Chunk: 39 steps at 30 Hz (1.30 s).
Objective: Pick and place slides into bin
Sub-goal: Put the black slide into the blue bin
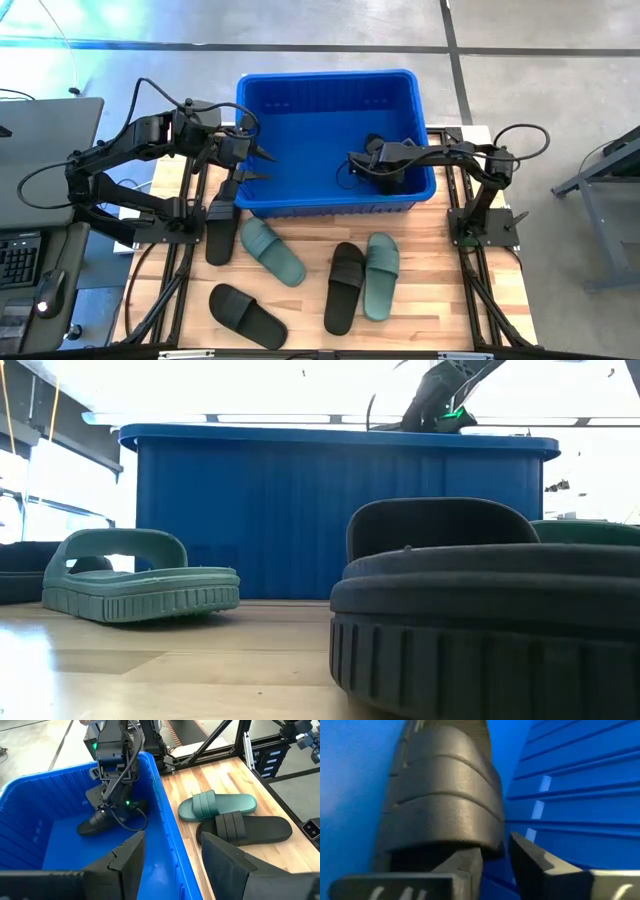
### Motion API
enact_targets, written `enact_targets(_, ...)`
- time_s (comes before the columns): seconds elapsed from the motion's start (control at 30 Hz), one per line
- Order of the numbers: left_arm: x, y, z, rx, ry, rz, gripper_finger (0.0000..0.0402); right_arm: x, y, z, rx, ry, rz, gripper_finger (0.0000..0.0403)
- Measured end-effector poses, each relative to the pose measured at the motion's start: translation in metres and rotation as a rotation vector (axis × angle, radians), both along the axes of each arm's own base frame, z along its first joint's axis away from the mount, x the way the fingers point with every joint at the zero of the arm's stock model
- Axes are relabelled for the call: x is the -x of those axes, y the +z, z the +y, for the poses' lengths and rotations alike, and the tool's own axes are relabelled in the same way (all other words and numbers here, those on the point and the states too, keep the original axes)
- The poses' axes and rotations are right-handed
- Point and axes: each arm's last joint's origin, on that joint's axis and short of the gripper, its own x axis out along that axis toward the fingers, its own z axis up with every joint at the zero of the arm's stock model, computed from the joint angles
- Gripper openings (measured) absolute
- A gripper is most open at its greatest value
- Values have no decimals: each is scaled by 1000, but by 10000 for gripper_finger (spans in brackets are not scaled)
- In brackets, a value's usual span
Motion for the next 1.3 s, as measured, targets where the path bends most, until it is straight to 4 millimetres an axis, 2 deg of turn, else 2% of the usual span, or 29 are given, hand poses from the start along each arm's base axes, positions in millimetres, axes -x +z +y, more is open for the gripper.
enact_targets(0.17,0,0,0,0,0,0,179,-1,4,0,3,1,-4,120)
enact_targets(0.33,-2,-1,1,2,0,6,179,-14,33,-4,26,41,-35,134)
enact_targets(0.57,-8,-5,2,7,0,24,179,-33,107,-9,32,143,-130,135)
enact_targets(0.7,-10,-7,3,12,-1,38,179,-41,159,0,-23,236,-286,136)
enact_targets(0.87,-12,-9,4,18,0,57,179,-46,223,34,-77,462,-486,136)
enact_targets(0.97,-13,-10,4,21,0,65,179,-44,256,64,-122,589,-629,136)
enact_targets(1.03,-14,-11,4,22,-1,67,179,-42,270,87,-205,670,-721,136)
enact_targets(1.17,-14,-11,4,23,0,71,179,-41,276,140,-365,841,-782,136)
enact_targets(1.23,-14,-11,4,23,0,71,179,-42,268,166,-387,888,-756,136)
enact_targets(1.3,-14,-11,4,23,0,71,179,-44,252,191,-386,900,-696,136)
